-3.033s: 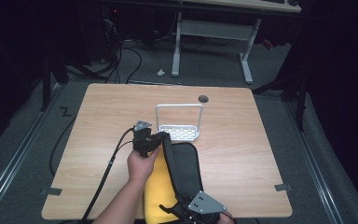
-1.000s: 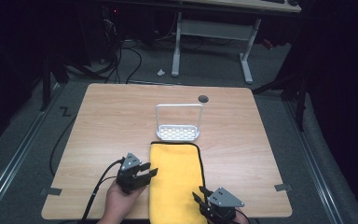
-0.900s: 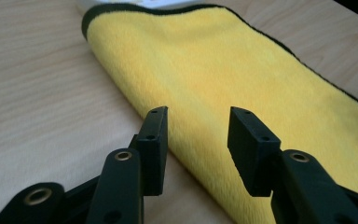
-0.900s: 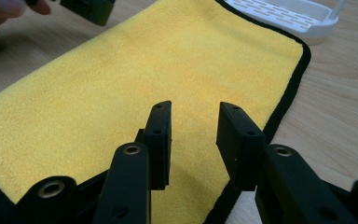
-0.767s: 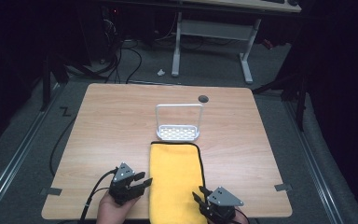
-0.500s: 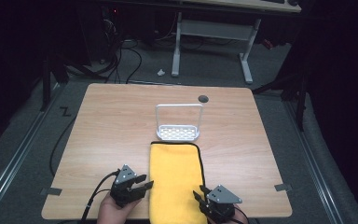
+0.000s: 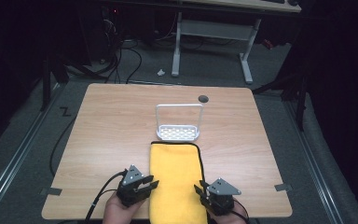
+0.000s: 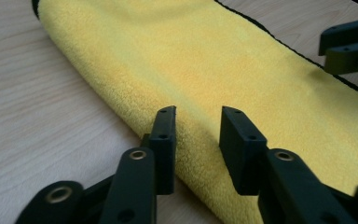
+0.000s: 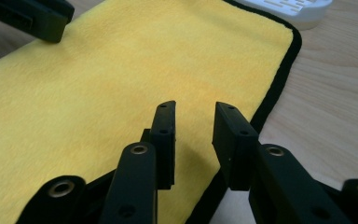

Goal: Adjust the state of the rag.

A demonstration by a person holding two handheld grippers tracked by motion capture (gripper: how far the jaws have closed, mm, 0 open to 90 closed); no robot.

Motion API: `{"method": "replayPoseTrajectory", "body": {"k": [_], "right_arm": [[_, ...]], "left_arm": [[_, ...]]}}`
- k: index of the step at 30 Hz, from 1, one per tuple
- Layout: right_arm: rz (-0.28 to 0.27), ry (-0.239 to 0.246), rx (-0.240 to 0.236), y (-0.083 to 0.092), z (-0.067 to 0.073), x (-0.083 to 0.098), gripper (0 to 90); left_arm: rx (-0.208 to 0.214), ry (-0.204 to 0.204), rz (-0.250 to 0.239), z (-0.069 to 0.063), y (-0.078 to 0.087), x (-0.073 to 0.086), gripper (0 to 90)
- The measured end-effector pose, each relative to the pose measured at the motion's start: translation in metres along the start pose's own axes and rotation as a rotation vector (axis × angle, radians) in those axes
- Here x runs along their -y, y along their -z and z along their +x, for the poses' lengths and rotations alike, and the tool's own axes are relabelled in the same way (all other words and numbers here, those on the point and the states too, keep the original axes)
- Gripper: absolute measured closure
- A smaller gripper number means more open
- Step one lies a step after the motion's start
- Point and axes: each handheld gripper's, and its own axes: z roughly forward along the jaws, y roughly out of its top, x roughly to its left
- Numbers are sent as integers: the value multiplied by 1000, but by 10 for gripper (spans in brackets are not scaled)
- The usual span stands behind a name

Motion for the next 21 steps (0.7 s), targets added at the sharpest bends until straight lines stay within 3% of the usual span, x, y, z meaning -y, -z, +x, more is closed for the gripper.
{"method": "replayPoseTrajectory", "body": {"k": [6, 12, 21], "right_arm": [[31, 23, 23, -30, -16, -23, 842], [115, 32, 47, -66, -31, -38, 900], [115, 47, 31, -61, -24, -31, 898]], "left_arm": [[-26, -35, 52, 3, -18, -4, 784], [-24, -55, 75, 5, -19, -3, 809], [24, -45, 91, 2, -9, 5, 796]]}}
